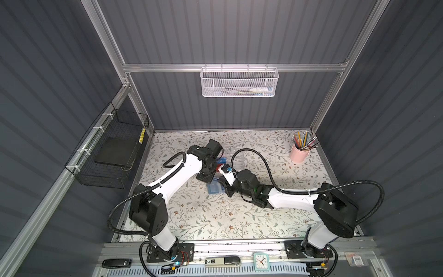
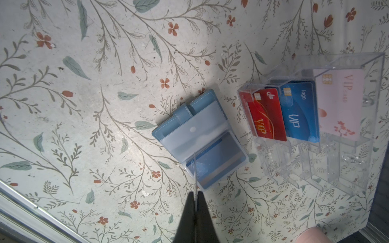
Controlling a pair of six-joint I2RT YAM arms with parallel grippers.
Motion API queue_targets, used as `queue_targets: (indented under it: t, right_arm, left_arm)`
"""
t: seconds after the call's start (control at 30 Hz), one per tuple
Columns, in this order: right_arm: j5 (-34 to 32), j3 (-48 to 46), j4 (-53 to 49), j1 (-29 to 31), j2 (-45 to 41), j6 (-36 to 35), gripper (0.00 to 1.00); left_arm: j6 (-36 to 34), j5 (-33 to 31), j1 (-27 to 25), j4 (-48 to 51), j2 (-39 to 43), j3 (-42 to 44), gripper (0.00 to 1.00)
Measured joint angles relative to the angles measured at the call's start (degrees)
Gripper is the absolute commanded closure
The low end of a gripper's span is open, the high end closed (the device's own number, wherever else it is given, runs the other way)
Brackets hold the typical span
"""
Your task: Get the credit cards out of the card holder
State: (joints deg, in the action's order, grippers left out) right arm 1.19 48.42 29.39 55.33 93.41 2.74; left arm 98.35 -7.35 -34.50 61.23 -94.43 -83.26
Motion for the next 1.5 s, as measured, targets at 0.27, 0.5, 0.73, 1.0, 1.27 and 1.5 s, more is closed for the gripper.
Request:
queue_targets:
  t: [0.27, 0.5, 0.73, 1.0, 1.27, 1.5]
  right_arm:
    - [0.33, -0.22, 0.85, 0.07, 0.0, 0.22, 0.93]
    - [0.42, -1.2, 2.14, 0.13, 0.0, 0.24, 0.99]
    - [0.37, -1.86, 3.21, 0.13, -0.02, 0.24, 1.0]
    - [0.61, -2.03, 2.71, 0.15, -0.02, 0.26, 1.0]
    - [1.11, -2.62, 2.69, 0.15, -0.26, 0.24, 1.0]
    - [2.91, -4.57, 1.79, -1.49, -3.45, 0.17, 1.0]
  left_arm:
    - [1.07, 0.2, -0.09, -0.92, -0.09, 0.17, 1.0]
    - [1.77, 0.42, -0.09, -0.92, -0.09, 0.5, 1.0]
    - [2.78, 0.42, -0.09, -1.09, -0.07, 0.7, 0.95]
    - [4.57, -0.5, -0.09, -2.6, 1.36, 3.72, 0.78]
    - [6.38, -2.69, 0.2, -3.48, 3.96, 5.01, 0.16]
    - [3.58, -3.34, 4.02, -4.66, 7.32, 5.25, 0.0]
